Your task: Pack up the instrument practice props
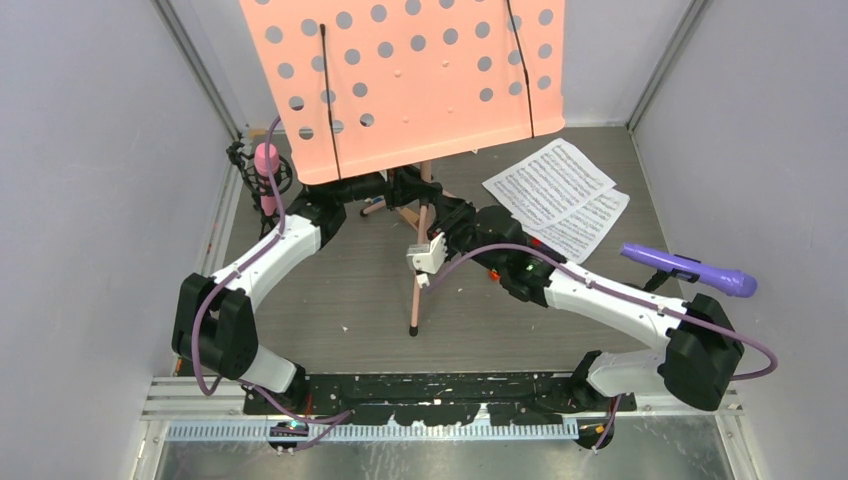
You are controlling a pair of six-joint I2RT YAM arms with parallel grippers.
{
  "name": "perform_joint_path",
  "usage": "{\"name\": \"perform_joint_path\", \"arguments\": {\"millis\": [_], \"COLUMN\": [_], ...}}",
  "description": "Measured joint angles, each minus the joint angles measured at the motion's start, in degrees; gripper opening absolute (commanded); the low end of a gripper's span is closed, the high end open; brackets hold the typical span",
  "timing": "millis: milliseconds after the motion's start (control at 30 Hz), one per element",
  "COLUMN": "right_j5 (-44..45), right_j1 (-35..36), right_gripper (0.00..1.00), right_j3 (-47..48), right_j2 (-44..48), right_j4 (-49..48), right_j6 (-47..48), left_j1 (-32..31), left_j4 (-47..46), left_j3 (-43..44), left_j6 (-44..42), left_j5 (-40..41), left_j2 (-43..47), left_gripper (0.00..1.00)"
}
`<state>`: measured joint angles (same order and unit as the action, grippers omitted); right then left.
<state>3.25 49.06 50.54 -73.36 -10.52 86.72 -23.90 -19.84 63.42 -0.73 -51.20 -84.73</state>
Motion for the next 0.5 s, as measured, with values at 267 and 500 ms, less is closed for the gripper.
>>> {"name": "perform_joint_path", "arguments": {"millis": [267,500], "right_j5": [0.52,-0.48], "right_j1": [0.33,0.33], "right_gripper": [0.80,1.00], "right_j3": [-0.42,-3.30], "right_j2": [1.70,13.97], "right_j4": [1.66,-1.42], "right_j6": [-5.92,-26.34], "left_j1": [0.00,0.00], "left_j4": [-0.02,0.00], "left_j3": [0.00,0.00], "left_j6": [0.00,-0.02], "left_j5": [-0.02,-0.02], "left_j2": [0.00,0.00], "left_gripper": [0.00,0.00]}}
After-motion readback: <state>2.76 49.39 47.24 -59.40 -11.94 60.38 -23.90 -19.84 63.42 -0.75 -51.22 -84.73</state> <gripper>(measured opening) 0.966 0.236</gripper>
